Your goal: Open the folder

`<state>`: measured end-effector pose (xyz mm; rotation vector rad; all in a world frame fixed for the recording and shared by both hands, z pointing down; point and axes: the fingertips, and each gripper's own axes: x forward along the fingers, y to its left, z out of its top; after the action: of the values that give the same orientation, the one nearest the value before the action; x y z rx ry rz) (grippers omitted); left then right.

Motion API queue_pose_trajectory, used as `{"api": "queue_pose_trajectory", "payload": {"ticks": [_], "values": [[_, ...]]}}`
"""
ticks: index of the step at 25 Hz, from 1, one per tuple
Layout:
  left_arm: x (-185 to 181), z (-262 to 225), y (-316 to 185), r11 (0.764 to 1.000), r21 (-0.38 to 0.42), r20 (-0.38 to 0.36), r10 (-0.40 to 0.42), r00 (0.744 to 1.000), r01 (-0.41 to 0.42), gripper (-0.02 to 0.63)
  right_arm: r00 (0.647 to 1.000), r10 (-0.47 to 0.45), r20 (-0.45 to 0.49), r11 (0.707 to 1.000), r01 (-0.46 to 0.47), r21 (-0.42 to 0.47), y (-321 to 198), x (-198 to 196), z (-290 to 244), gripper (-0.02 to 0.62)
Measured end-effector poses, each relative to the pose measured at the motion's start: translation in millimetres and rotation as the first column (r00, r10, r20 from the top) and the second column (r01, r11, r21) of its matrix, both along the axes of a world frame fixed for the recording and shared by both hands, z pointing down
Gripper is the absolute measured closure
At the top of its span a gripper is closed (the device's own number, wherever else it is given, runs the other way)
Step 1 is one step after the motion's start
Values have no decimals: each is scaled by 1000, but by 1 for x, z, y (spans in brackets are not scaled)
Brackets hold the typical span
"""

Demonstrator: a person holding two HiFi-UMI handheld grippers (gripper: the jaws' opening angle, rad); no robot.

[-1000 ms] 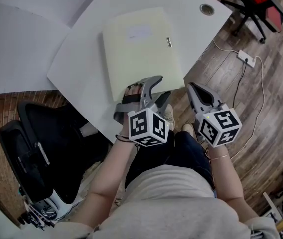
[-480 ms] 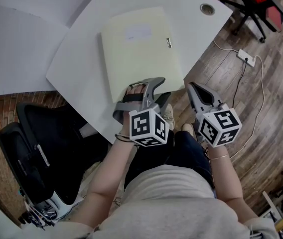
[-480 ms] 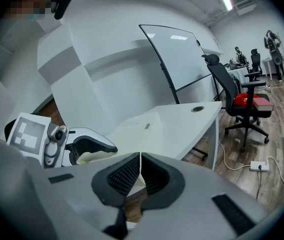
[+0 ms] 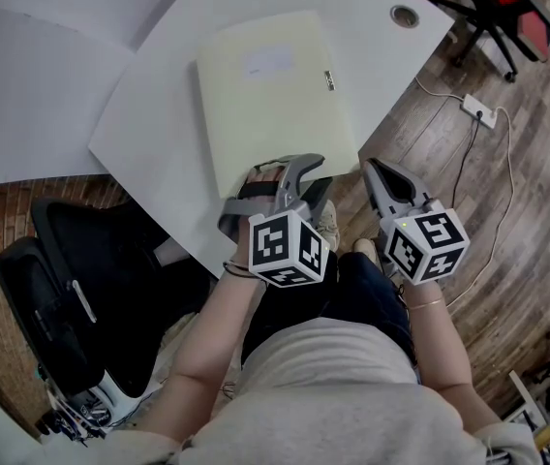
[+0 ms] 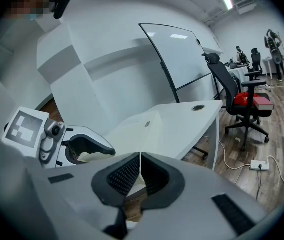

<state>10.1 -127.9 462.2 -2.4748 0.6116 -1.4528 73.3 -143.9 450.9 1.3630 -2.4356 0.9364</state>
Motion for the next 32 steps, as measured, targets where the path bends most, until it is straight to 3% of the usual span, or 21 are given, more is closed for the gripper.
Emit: {"api": "queue_pose_trajectory", "payload": {"ticks": [11,22,29,32], "values": [[-1,-3,6,1000,-17,-19,9,1000,-10,495,1000,-9,19,1000,9,5,-3,-7,-3,572],[-2,-6,11,999,-41,-58,-6,998,3,517,999,-30,-26,999,29,-28,-2,-8,9,572],[0,-15,12,995,-90,-144,-50,988,38,537,998,-41,-40,998,39,-43,-2,-11,12,572],[1,-14,11,995,-94,-147,-55,988,41,540,998,-46,-35,998,45,-36,-3,-14,9,572]]}}
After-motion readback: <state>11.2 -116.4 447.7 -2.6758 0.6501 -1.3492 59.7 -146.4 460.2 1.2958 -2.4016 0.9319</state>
